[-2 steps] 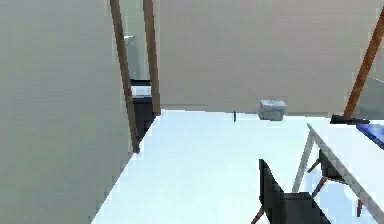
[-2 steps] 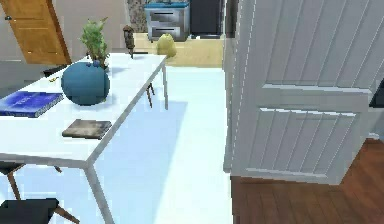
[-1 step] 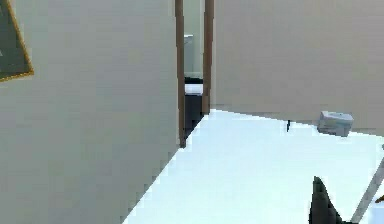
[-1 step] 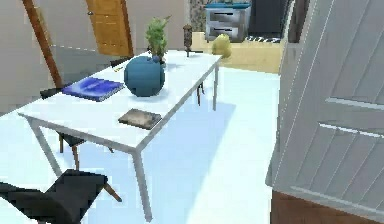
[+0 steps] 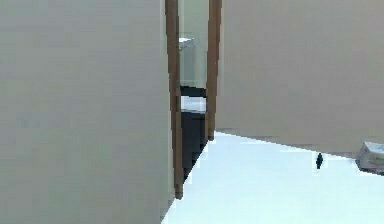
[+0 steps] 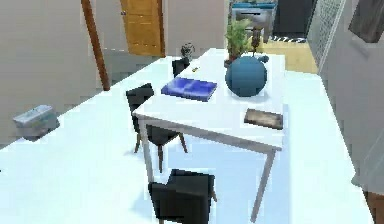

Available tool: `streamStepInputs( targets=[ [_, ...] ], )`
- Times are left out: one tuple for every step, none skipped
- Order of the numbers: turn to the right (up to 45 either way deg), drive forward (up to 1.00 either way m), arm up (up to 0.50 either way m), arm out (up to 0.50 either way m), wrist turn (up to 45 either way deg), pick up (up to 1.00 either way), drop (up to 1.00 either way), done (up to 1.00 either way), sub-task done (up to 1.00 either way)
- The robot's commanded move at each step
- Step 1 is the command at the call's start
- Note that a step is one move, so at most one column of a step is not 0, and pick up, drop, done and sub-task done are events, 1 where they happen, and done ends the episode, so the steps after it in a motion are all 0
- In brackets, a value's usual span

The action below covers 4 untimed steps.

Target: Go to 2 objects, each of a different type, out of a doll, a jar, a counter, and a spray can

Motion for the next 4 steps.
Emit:
streamStepInputs(
  targets=[
    [18.0, 0.00, 0.00, 0.00, 0.0, 0.00, 0.00, 0.00, 0.00],
    [0.0, 0.75, 0.00, 0.00, 0.0, 0.00, 0.00, 0.00, 0.00],
    [45.0, 0.00, 0.00, 0.00, 0.0, 0.00, 0.00, 0.00, 0.00],
    [12.0, 0.00, 0.00, 0.00, 0.0, 0.00, 0.00, 0.00, 0.00]
  ],
)
